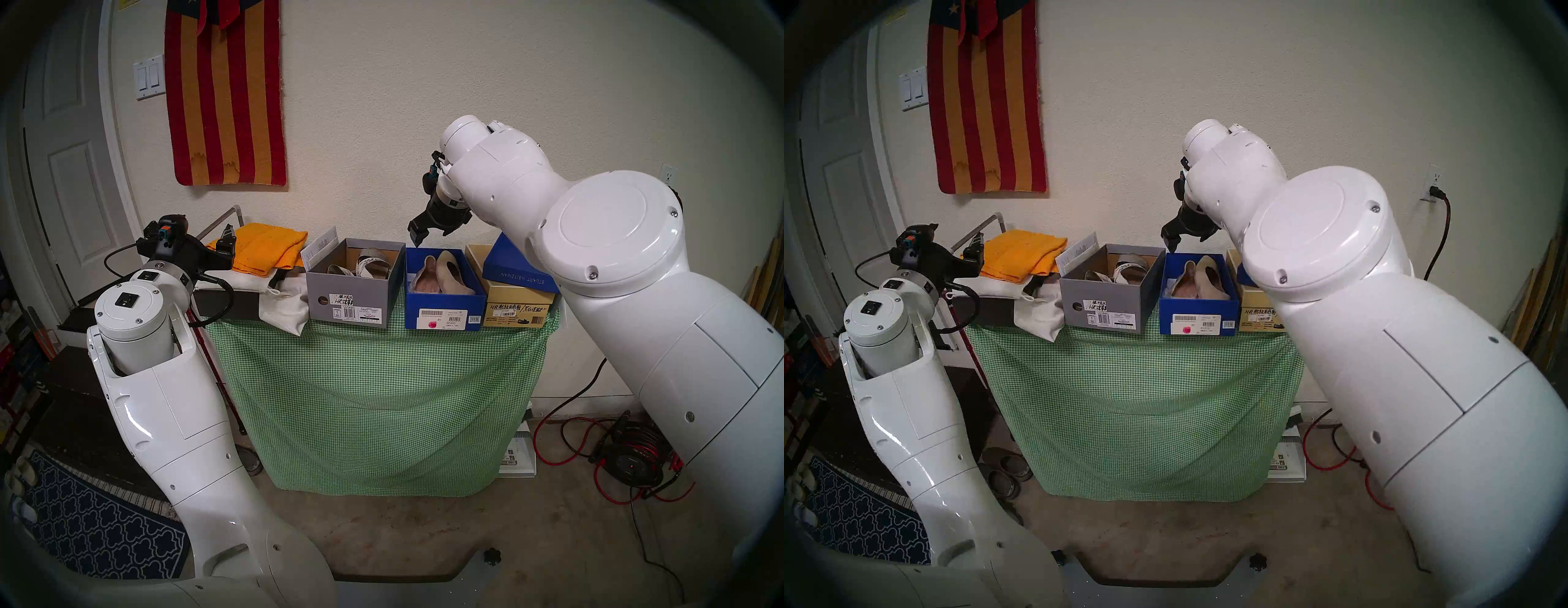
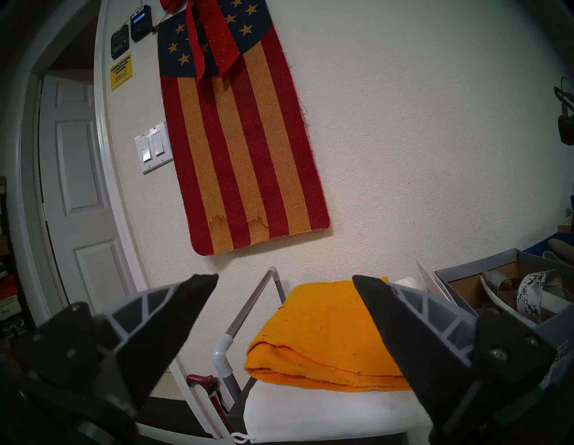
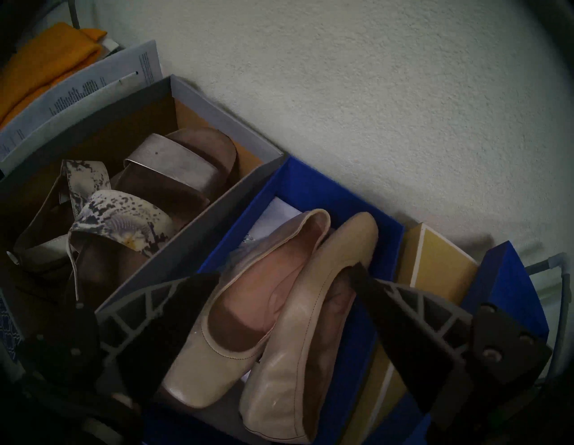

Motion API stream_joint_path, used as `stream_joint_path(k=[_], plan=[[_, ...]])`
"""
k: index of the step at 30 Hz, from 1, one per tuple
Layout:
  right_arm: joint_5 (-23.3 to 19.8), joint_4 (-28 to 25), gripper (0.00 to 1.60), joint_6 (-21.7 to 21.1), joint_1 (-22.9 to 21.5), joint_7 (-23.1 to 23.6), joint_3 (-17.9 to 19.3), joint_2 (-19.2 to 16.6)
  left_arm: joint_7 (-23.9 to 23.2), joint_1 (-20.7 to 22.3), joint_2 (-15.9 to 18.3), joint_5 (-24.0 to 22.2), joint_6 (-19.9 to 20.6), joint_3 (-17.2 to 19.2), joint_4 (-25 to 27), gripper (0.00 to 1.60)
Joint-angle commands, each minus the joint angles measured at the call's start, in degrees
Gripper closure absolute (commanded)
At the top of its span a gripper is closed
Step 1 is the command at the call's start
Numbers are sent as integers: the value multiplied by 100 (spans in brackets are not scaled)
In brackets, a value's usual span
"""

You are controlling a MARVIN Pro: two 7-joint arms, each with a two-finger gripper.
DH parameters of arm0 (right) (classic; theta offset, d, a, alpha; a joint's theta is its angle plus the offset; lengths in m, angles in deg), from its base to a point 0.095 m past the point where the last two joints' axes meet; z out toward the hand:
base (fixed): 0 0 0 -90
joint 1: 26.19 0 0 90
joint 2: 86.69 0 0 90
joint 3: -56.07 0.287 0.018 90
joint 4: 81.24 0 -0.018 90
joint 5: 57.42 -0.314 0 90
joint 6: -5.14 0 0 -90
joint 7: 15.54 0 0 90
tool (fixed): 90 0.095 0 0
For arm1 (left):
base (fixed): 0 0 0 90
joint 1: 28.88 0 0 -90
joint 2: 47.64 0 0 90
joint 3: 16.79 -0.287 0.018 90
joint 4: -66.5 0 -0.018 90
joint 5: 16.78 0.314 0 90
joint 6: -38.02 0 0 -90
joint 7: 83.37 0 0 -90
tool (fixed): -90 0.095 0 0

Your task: Put shoes into shoe box

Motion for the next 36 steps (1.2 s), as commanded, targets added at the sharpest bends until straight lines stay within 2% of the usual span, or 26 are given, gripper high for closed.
stream_joint_path(k=[1, 2, 4, 8, 12, 21, 24, 25, 26, 32, 36], plan=[[-279, -189, 0, 546, -55, 45, 251, -202, 17, -15, 12, -15, 12, -17, 2, 0], [-279, -189, 0, 546, -55, 45, 251, -202, 17, -15, 12, -15, 12, -17, 2, 0], [-340, -377, 0, 839, 87, -317, 349, -180, 24, -20, 16, -21, 15, -22, 3, 0], [-413, -458, 0, 1077, 161, -484, 447, -260, 32, -25, 20, -27, 18, -28, 4, 0], [-555, -563, 0, 1364, 233, -886, 644, -384, 52, -37, 28, -41, 23, -39, 6, 0], [-612, -372, 0, 1807, 317, -1278, 775, -649, 121, -80, 58, -91, 42, -82, 16, 0], [-782, -494, 0, 2151, 428, -1680, 955, -598, 148, -97, 70, -112, 51, -99, 21, 0], [-809, -795, 0, 2290, 547, -1847, 984, -458, 149, -97, 69, -111, 49, -98, 20, 0], [-664, -998, 0, 2373, 628, -1922, 857, -355, 148, -94, 67, -108, 44, -95, 17, 0], [-865, -1356, 0, 2871, 802, -2549, 1104, -3, 189, -120, 85, -137, 59, -121, 25, 0], [-998, -1158, 0, 3027, 786, -2961, 1282, -16, 218, -140, 98, -159, 72, -141, 31, 0]])
